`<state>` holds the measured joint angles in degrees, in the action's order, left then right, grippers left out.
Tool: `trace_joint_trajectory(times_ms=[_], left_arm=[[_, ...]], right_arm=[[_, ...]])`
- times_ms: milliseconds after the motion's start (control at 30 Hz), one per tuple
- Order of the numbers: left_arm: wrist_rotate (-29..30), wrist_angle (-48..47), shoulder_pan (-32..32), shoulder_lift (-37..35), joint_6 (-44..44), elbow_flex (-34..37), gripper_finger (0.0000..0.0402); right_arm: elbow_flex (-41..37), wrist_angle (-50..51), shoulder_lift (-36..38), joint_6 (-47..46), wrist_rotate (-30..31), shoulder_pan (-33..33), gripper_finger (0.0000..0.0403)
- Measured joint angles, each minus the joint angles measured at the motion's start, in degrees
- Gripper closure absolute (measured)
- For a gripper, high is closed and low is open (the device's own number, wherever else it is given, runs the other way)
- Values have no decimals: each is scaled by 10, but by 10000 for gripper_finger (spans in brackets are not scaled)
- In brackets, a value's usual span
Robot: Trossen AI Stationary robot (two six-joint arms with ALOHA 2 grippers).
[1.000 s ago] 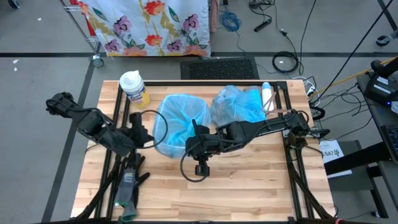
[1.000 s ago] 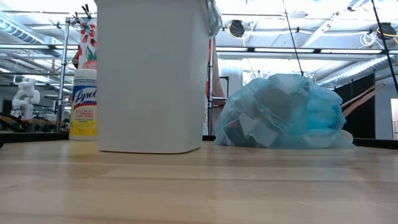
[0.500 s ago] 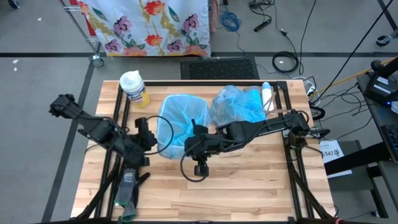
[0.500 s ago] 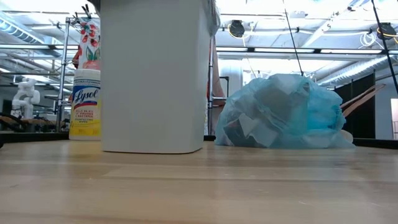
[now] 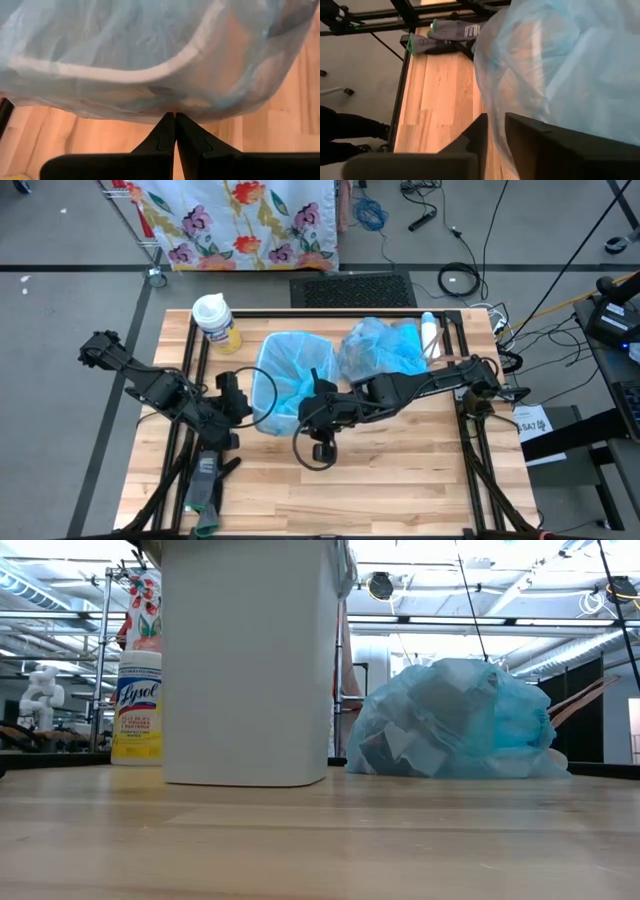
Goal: Place trash/remove bag and relplace
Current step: Insert the new trash bag into the trash bin
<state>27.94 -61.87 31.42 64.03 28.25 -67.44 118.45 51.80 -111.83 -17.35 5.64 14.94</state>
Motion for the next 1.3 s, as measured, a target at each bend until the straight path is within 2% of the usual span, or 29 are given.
trace_joint_trajectory(times_ms=[233,433,567,833,1000,1133,1300], left_arm=[[-11,-2,0,0,15,0,387],[-12,-4,6,-5,30,-11,387],[-11,-4,14,-21,40,-16,387],[5,-6,15,-54,75,-16,387],[18,-6,34,-92,75,-16,387],[49,4,46,-125,86,11,387],[53,41,51,-163,105,76,387]], right_arm=[[0,19,26,-1,-14,2,294],[0,79,65,-91,-17,2,289],[0,114,91,-128,-4,8,305],[-2,234,104,-194,121,74,395],[-38,232,104,-257,209,129,398],[-100,188,106,-311,231,155,401],[-235,10,133,-331,230,163,402]])
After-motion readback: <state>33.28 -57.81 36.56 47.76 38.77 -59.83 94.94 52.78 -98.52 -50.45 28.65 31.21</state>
